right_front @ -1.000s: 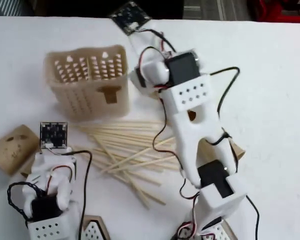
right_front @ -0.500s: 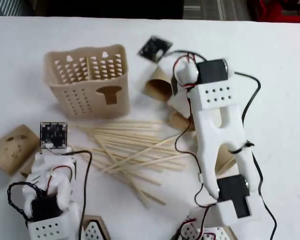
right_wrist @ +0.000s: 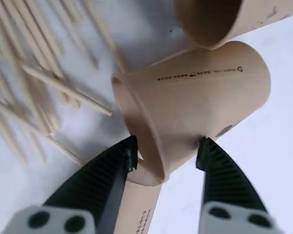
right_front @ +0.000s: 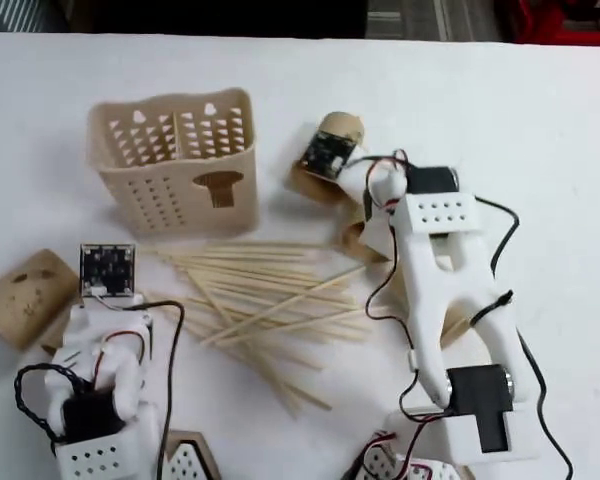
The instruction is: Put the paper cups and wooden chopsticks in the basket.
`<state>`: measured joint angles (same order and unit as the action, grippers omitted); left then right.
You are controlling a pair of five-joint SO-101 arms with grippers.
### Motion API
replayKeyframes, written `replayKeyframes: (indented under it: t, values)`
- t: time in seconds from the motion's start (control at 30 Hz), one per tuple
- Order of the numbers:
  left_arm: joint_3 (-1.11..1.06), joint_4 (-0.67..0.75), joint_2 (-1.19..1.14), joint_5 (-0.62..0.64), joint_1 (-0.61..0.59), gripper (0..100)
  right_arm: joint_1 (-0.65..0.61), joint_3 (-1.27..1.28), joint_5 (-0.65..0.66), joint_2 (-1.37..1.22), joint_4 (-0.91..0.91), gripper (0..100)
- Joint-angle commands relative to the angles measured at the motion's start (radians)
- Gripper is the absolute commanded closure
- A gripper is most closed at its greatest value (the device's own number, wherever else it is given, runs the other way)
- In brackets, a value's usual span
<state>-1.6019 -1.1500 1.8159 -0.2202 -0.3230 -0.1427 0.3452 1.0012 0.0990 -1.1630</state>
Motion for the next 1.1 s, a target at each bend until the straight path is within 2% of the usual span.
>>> replayKeyframes:
  t: [0.0,0.23,0.33,0.4,0.63,0.7,0.83,0.97,1.07]
  values:
    - [0.006,0.025,0.008,0.005,-0.008,97,0.013,0.057,0.003,0.042,0.163,80.0]
    - [0.061,0.031,0.008,0.009,-0.008,97,0.013,0.127,0.002,0.042,0.357,98.5]
    - [0.11,0.037,0.008,0.011,-0.007,97,0.019,0.133,-0.012,0.051,0.355,98.0]
    - [0.16,0.074,0.008,0.008,-0.002,97,0.038,0.129,-0.072,0.062,0.361,98.1]
    - [0.405,0.091,0.008,0.003,0.004,97,0.097,0.135,-0.153,0.18,0.354,98.1]
    - [0.473,0.084,0.004,-0.046,0.001,97,0.117,0.135,-0.178,0.216,0.346,98.1]
    - [0.589,0.014,0.002,-0.152,-0.004,97,0.131,0.135,-0.181,0.28,0.268,98.1]
    - [0.694,-0.091,0.001,-0.161,-0.07,96,0.127,0.135,-0.181,0.335,0.193,98.1]
    - [0.773,-0.141,-0.054,-0.161,-0.156,89,0.125,0.137,-0.183,0.364,0.162,98.1]
